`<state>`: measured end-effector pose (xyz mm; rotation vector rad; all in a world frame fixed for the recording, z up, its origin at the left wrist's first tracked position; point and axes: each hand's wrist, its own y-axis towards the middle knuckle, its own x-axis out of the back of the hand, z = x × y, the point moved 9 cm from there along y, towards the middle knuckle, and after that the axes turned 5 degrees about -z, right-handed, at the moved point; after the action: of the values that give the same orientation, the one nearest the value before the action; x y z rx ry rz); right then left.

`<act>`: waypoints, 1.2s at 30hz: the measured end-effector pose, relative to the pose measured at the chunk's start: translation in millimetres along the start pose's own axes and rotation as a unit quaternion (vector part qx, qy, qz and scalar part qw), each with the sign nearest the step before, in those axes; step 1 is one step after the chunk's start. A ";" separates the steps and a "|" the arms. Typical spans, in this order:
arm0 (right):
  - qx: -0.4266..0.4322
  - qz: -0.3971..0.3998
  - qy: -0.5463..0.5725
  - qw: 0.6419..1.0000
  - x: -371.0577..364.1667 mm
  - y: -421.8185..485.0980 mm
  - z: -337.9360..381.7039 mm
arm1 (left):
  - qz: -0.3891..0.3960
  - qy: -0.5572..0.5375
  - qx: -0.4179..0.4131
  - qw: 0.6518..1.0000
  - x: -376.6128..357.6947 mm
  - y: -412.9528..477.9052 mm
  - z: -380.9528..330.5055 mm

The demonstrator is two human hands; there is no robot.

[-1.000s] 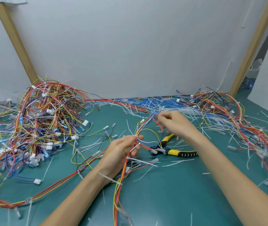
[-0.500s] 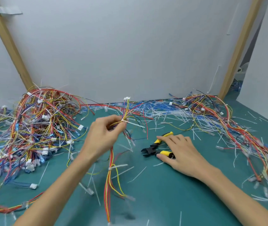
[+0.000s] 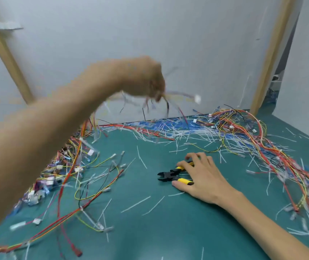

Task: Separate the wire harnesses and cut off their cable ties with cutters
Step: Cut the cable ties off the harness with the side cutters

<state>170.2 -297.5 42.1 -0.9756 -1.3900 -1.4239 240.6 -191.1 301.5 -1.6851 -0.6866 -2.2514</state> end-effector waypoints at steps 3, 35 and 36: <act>0.002 -0.038 -0.032 0.999 6.6 -1.2 -3.8 | 0.068 -0.079 0.013 0.994 -95.3 -15.9 -22.9; -0.138 -0.299 0.418 0.846 69.9 -25.2 -40.6 | -0.298 -0.182 0.093 0.933 -202.4 -104.9 -60.9; -0.163 -0.296 0.479 0.810 65.3 -24.6 -46.8 | -0.297 -0.194 0.100 0.929 -203.6 -104.3 -59.5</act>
<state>129.9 -349.5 94.4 0.1269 -0.6683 -2.2252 204.4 -148.3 71.9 -2.0340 -1.6551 -2.0809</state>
